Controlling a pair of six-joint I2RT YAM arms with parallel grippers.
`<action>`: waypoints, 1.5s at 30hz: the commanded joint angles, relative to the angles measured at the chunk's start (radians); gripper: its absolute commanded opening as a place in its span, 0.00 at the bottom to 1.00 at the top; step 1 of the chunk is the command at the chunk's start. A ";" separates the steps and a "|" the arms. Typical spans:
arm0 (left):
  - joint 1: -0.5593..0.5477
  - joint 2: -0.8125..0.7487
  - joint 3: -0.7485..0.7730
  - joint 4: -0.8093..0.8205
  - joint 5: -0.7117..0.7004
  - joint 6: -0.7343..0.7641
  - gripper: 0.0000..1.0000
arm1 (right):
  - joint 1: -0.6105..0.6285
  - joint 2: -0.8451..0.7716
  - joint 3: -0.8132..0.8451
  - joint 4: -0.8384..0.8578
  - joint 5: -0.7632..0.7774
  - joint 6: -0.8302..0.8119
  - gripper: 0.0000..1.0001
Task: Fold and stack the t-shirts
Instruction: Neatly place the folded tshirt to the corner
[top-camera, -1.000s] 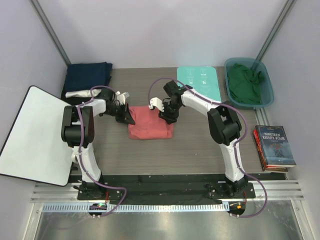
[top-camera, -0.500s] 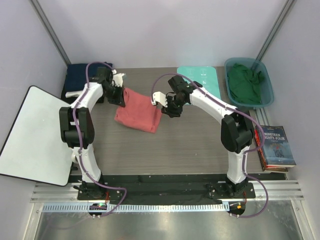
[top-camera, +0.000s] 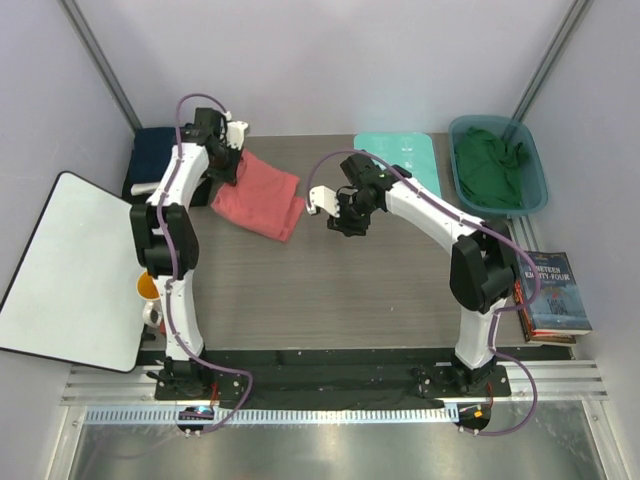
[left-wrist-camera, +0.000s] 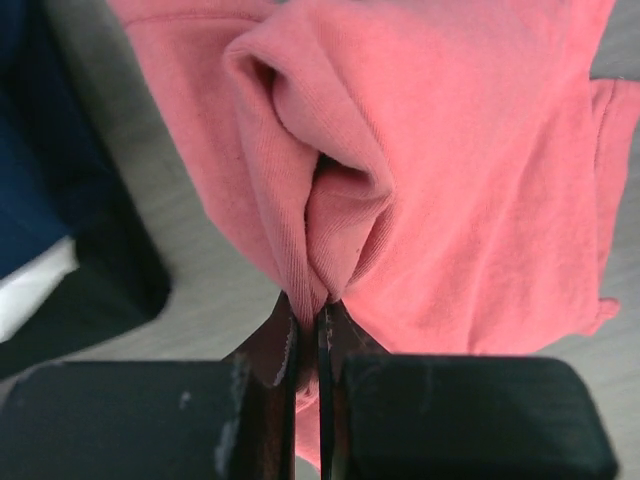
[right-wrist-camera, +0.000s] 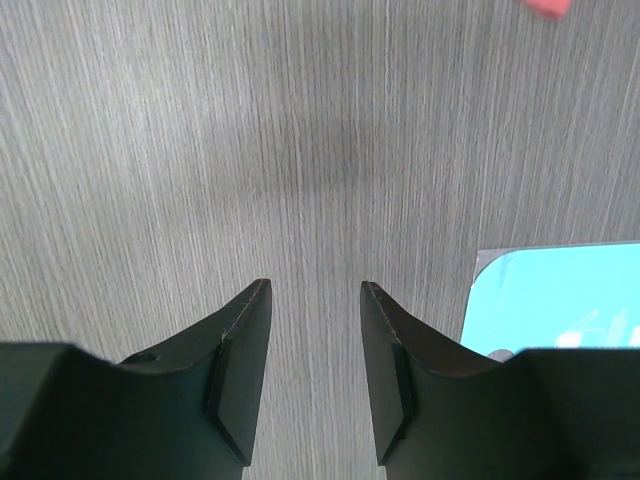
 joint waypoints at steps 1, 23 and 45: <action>0.006 0.066 0.180 -0.055 -0.084 0.061 0.00 | -0.001 -0.085 -0.018 0.007 0.013 -0.018 0.46; 0.092 0.149 0.441 0.176 -0.339 0.325 0.00 | -0.012 -0.134 -0.050 -0.003 0.025 -0.022 0.46; 0.103 0.155 0.427 0.546 -0.520 0.423 0.00 | -0.012 -0.125 -0.044 -0.010 0.039 -0.027 0.46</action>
